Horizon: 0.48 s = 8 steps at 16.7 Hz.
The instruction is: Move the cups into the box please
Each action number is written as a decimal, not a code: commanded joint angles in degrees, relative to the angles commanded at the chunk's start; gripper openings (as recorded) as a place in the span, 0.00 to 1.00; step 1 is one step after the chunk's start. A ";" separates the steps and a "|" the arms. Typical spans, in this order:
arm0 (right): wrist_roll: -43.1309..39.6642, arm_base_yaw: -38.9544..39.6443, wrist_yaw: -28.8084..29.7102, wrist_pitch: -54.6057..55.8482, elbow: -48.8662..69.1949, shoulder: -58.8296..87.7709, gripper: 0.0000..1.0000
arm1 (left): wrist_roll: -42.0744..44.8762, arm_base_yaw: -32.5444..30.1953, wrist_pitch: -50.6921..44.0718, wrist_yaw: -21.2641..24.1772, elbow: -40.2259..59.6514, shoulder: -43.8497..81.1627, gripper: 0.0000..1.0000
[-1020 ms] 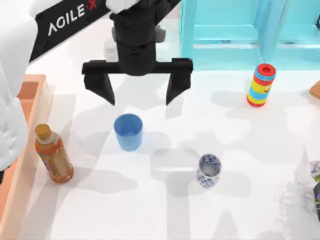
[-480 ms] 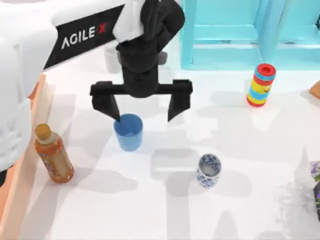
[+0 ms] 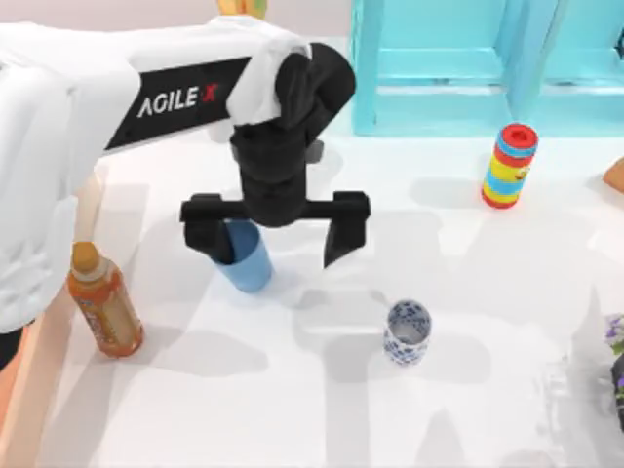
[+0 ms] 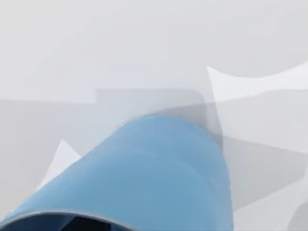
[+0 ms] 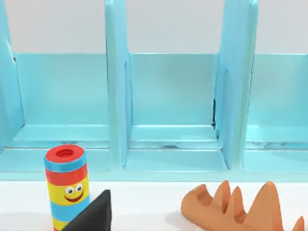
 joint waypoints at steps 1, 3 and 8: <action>0.00 0.00 0.00 0.00 0.00 0.00 1.00 | 0.00 0.00 0.00 0.00 0.00 0.00 0.92; 0.00 0.00 0.00 0.00 0.00 0.00 1.00 | 0.00 0.00 0.00 0.00 0.00 0.00 0.77; 0.00 0.00 0.00 0.00 0.00 0.00 1.00 | 0.00 0.00 0.00 0.00 0.00 0.00 0.40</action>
